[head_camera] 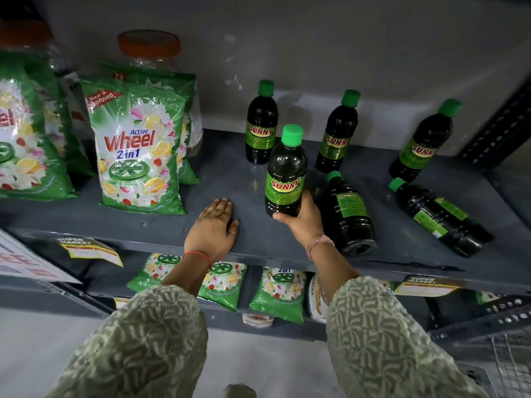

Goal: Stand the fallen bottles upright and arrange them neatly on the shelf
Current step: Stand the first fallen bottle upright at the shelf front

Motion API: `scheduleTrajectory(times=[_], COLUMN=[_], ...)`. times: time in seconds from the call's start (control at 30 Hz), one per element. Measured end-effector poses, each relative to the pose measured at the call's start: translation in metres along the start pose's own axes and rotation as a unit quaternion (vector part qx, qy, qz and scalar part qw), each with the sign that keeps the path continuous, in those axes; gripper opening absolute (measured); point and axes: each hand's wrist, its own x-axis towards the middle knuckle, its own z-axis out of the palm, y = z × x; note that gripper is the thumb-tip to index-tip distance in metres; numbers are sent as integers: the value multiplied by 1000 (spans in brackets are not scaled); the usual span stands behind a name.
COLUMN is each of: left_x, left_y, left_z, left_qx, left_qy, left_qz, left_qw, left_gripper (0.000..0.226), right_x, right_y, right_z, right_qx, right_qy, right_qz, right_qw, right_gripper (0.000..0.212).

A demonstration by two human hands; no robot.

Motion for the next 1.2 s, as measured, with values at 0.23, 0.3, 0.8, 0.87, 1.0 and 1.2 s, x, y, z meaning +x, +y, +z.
scheduleTrajectory(times=[0.23, 0.3, 0.8, 0.87, 1.0, 1.2], left_x=[0, -1, -5, -8, -10, -9], left_y=[2, 2, 18, 19, 29, 34], left_z=[-2, -1, 5, 7, 9, 14], left_qx=[19, 31, 35, 41, 32, 38], left_qy=[-12, -20, -22, -21, -27, -4], left_qz=[8, 13, -22, -16, -22, -41], left_qw=[1000, 999, 999, 999, 999, 998], left_gripper=[53, 53, 52, 53, 52, 52], right_x=[-32, -45, -80, -88, -55, -6], right_y=[-6, -2, 3, -6, -28, -4], right_z=[-2, -2, -12, -22, -75, -97], right_qx=[-33, -48, -3, 0, -252, -234], right_qy=[-12, -9, -13, 65, 232, 34], right_qz=[2, -8, -28, -74, -56, 227], right_qw=[999, 999, 1000, 995, 938, 945], right_gripper=[64, 60, 92, 82, 65, 86])
